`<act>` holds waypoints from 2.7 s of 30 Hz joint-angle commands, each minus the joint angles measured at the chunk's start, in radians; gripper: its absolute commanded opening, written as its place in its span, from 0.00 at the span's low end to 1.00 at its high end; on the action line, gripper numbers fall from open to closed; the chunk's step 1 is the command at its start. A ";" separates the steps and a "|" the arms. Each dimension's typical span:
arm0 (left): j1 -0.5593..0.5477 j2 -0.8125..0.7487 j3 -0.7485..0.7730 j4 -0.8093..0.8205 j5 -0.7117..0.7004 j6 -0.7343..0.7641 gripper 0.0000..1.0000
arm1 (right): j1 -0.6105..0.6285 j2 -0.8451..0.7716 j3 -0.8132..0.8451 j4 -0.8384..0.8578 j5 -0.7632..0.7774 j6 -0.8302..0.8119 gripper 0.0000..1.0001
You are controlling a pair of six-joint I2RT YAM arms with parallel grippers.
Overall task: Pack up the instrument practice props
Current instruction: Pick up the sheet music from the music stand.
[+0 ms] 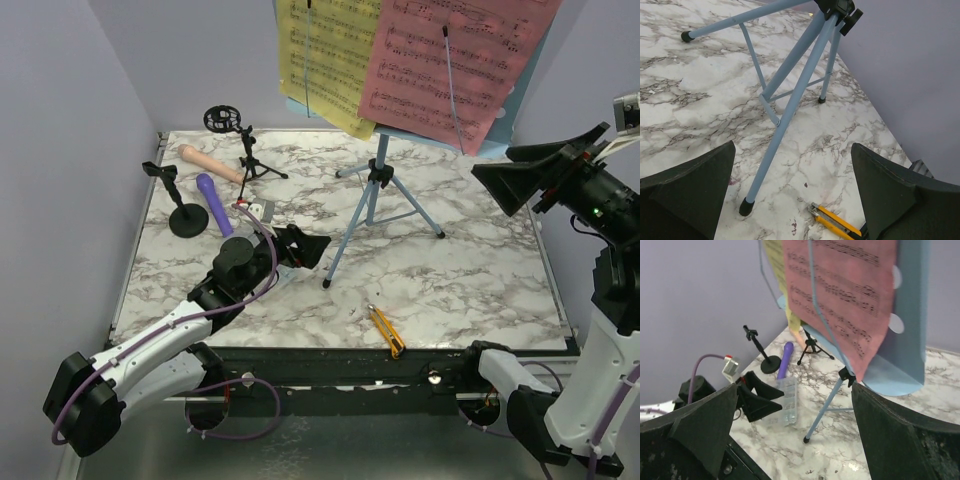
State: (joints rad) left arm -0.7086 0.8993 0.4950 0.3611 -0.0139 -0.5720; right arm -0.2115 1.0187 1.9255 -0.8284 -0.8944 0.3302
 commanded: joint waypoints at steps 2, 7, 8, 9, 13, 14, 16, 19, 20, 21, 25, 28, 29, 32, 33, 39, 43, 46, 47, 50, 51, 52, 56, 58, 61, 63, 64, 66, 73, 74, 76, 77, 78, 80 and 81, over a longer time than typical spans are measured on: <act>0.003 -0.017 -0.004 -0.005 -0.021 0.000 0.99 | -0.005 0.003 -0.078 0.055 0.158 0.156 0.99; 0.004 -0.017 -0.001 -0.005 -0.023 0.000 0.99 | -0.005 0.014 -0.171 0.140 0.081 0.231 0.99; 0.004 -0.019 -0.002 -0.004 -0.024 0.000 0.99 | -0.006 0.019 -0.187 0.158 0.047 0.233 0.99; 0.003 -0.019 -0.003 -0.005 -0.026 0.000 0.99 | -0.005 0.024 -0.198 0.179 0.022 0.234 0.99; 0.005 -0.027 -0.012 -0.005 -0.029 0.000 0.99 | -0.005 0.042 -0.208 0.230 -0.015 0.229 0.99; 0.003 -0.031 -0.015 -0.005 -0.030 0.000 0.99 | -0.005 0.047 -0.207 0.239 -0.011 0.230 0.99; 0.006 -0.036 -0.018 -0.007 -0.034 0.003 0.99 | -0.005 0.055 -0.214 0.264 0.000 0.236 0.99; 0.005 -0.038 -0.021 -0.007 -0.037 0.004 0.99 | -0.005 0.065 -0.246 0.331 -0.023 0.254 0.96; 0.006 -0.037 -0.020 -0.007 -0.037 0.003 0.99 | -0.005 0.068 -0.258 0.361 -0.036 0.262 0.94; 0.005 -0.037 -0.020 -0.007 -0.037 0.003 0.99 | -0.005 0.072 -0.268 0.382 -0.047 0.266 0.92; 0.005 -0.037 -0.019 -0.007 -0.037 0.001 0.99 | -0.005 0.091 -0.277 0.453 -0.070 0.288 0.85; 0.005 -0.033 -0.018 -0.007 -0.037 -0.002 0.99 | -0.006 0.106 -0.279 0.511 -0.090 0.311 0.79; 0.005 -0.033 -0.019 -0.007 -0.036 -0.002 0.99 | -0.005 0.111 -0.279 0.529 -0.095 0.318 0.77; 0.006 -0.031 -0.016 -0.007 -0.038 -0.003 0.99 | -0.005 0.125 -0.283 0.585 -0.108 0.344 0.71; 0.005 -0.032 -0.017 -0.007 -0.038 -0.003 0.99 | -0.005 0.130 -0.285 0.603 -0.112 0.350 0.69; 0.005 -0.033 -0.014 -0.007 -0.037 -0.005 0.99 | -0.004 0.157 -0.284 0.689 -0.135 0.383 0.63; 0.005 -0.031 -0.011 -0.006 -0.035 -0.007 0.99 | -0.004 0.175 -0.281 0.749 -0.149 0.412 0.57; 0.005 -0.030 -0.009 -0.007 -0.034 -0.010 0.99 | -0.005 0.192 -0.263 0.792 -0.155 0.426 0.53; 0.005 -0.030 -0.008 -0.007 -0.034 -0.011 0.99 | -0.004 0.198 -0.257 0.799 -0.154 0.429 0.53; 0.006 -0.030 -0.008 -0.007 -0.034 -0.012 0.99 | -0.002 0.216 -0.224 0.814 -0.148 0.429 0.51; 0.005 -0.032 -0.007 -0.007 -0.034 -0.014 0.99 | -0.002 0.223 -0.212 0.817 -0.148 0.429 0.50; 0.005 -0.032 -0.008 -0.007 -0.034 -0.014 0.99 | -0.001 0.227 -0.207 0.818 -0.151 0.430 0.49; 0.006 -0.034 -0.009 -0.007 -0.032 -0.018 0.99 | 0.004 0.246 -0.169 0.847 -0.139 0.421 0.42; 0.006 -0.035 -0.008 -0.007 -0.032 -0.021 0.99 | 0.005 0.254 -0.154 0.842 -0.125 0.410 0.38; 0.005 -0.035 -0.010 -0.007 -0.031 -0.025 0.99 | 0.006 0.266 -0.127 0.843 -0.116 0.384 0.21; 0.005 -0.035 -0.009 -0.007 -0.031 -0.029 0.99 | 0.006 0.277 -0.091 0.834 -0.113 0.363 0.02; 0.005 -0.036 -0.009 -0.007 -0.031 -0.030 0.99 | 0.007 0.282 -0.073 0.830 -0.102 0.346 0.00; 0.005 -0.037 -0.009 -0.007 -0.029 -0.032 0.99 | 0.008 0.294 -0.010 0.774 -0.072 0.308 0.00; 0.005 -0.060 -0.016 -0.014 -0.031 -0.032 0.99 | 0.008 0.372 0.266 0.652 0.035 0.180 0.00; 0.005 -0.063 -0.015 -0.017 -0.033 -0.032 0.99 | 0.007 0.381 0.298 0.644 0.050 0.168 0.00; 0.006 -0.070 -0.019 -0.020 -0.037 -0.031 0.99 | 0.006 0.400 0.345 0.636 0.086 0.155 0.00; 0.005 -0.072 -0.018 -0.023 -0.038 -0.029 0.99 | 0.007 0.408 0.363 0.635 0.102 0.150 0.00; 0.006 -0.074 -0.020 -0.026 -0.039 -0.029 0.99 | 0.007 0.417 0.387 0.632 0.117 0.144 0.00; 0.005 -0.079 -0.019 -0.032 -0.040 -0.028 0.99 | 0.006 0.431 0.437 0.617 0.157 0.117 0.00; 0.005 -0.082 -0.019 -0.037 -0.040 -0.025 0.99 | 0.005 0.439 0.469 0.608 0.182 0.093 0.00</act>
State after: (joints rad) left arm -0.7078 0.8383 0.4919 0.3561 -0.0349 -0.5983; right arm -0.2085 1.4189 2.3077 -0.1619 -0.8352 0.5030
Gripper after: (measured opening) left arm 0.988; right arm 0.003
